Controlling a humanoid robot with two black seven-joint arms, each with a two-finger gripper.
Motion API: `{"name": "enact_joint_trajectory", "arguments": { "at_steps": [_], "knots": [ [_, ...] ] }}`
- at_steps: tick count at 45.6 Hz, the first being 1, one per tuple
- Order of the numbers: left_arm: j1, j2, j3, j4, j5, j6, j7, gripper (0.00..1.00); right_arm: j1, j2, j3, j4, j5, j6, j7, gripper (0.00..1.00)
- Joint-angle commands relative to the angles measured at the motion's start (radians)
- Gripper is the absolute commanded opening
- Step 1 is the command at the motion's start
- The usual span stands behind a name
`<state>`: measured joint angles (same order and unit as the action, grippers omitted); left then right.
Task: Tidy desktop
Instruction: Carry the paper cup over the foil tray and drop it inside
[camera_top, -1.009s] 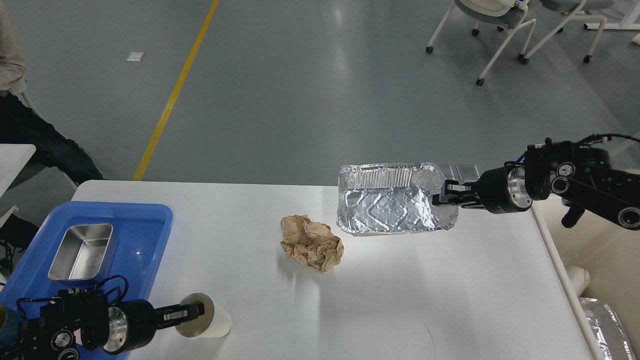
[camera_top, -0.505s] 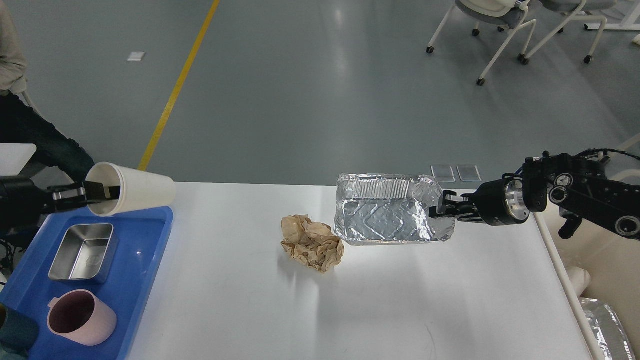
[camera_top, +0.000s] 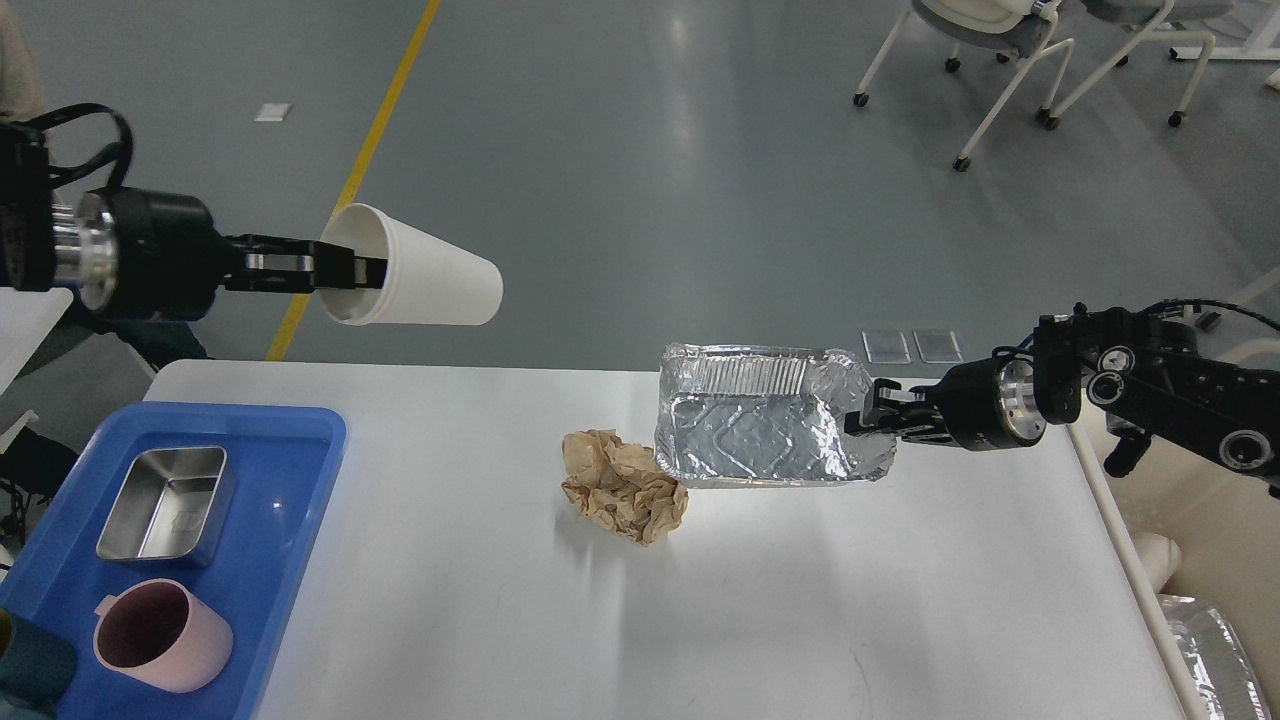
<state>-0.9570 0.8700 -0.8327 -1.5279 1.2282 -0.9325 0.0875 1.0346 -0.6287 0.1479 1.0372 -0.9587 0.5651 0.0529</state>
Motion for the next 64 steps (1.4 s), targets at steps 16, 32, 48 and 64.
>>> {"name": "enact_joint_trajectory", "arguments": {
  "at_steps": [16, 32, 48, 64],
  "knots": [
    [-0.390, -0.578, 0.400, 0.448, 0.062, 0.011, 0.011, 0.01, -0.001, 0.001, 0.019, 0.003, 0.000, -0.001, 0.001, 0.00],
    [-0.376, -0.879, 0.492, 0.683, 0.152, 0.089, 0.011, 0.01, -0.011, -0.016, 0.050, 0.023, 0.000, -0.002, 0.001, 0.00],
    [-0.376, -0.924, 0.534, 0.750, 0.152, 0.147, 0.021, 0.16, -0.014, -0.016, 0.052, 0.035, 0.000, -0.004, 0.001, 0.00],
    [-0.355, -0.979, 0.528, 0.782, 0.132, 0.284, 0.021, 0.74, -0.016, -0.016, 0.052, 0.038, 0.000, -0.004, 0.001, 0.00]
  ]
}}
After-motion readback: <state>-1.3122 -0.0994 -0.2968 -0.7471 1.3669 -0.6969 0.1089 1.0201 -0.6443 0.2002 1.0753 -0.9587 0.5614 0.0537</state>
